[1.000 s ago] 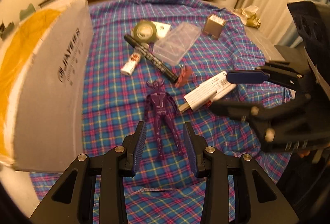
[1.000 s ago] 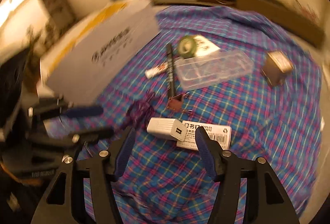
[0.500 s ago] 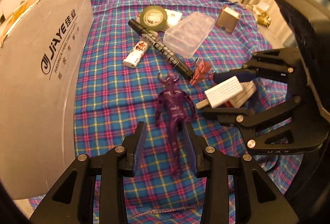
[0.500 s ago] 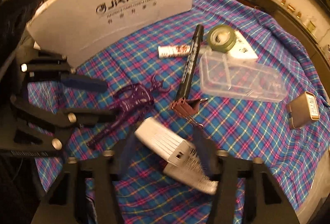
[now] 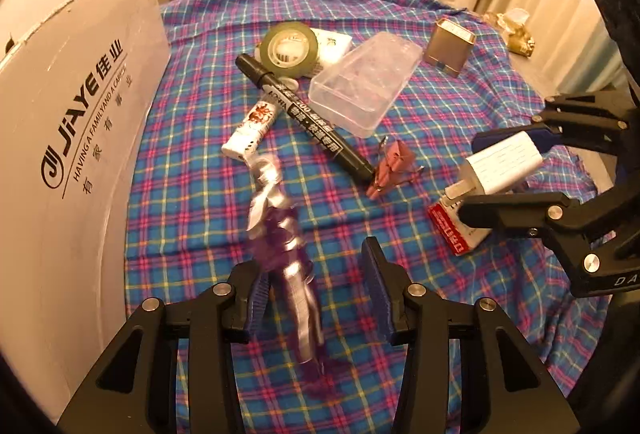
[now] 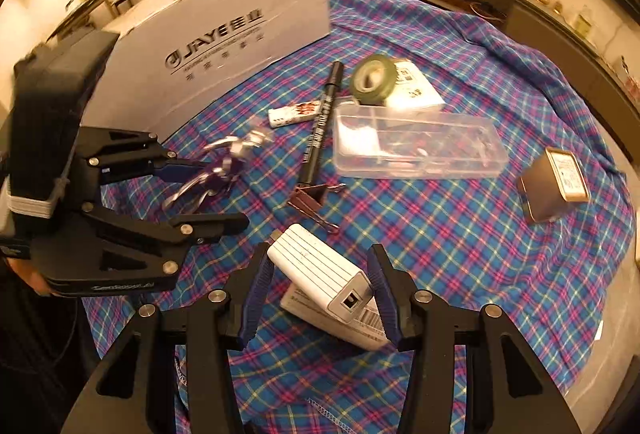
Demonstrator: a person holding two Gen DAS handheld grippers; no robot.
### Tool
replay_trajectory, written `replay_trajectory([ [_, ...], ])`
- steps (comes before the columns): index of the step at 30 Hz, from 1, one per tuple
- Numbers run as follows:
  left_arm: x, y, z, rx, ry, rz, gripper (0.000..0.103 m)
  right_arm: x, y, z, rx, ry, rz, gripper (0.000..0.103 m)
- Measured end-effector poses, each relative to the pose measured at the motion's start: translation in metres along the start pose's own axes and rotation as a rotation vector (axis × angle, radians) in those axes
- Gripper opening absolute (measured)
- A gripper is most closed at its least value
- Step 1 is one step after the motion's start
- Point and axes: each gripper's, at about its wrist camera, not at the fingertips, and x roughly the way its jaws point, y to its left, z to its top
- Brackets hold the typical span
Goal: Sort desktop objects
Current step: 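Grasp and lift the purple figure with left tool while right tool grasps the white charger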
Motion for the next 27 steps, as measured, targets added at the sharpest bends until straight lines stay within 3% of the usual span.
replay_trajectory([
  [1, 0.001, 0.003, 0.000, -0.014, -0.001, -0.010, 0.044, 0.002, -0.002, 0.001, 0.006, 0.002, -0.005, 0.050],
  [4, 0.002, 0.019, 0.001, -0.082, 0.008, -0.036, 0.018, 0.003, -0.002, 0.001, 0.020, 0.002, -0.006, 0.050],
  [8, 0.002, 0.035, 0.000, -0.139, 0.005, -0.041, 0.017, -0.001, 0.002, 0.001, 0.021, -0.013, -0.004, 0.050],
  [16, -0.017, 0.027, 0.004, -0.130, -0.040, -0.023, 0.016, -0.015, 0.006, 0.002, 0.047, -0.057, 0.016, 0.050],
  [27, -0.069, 0.028, 0.015, -0.098, -0.178, 0.001, 0.016, -0.033, 0.010, 0.004, 0.131, -0.142, 0.018, 0.050],
])
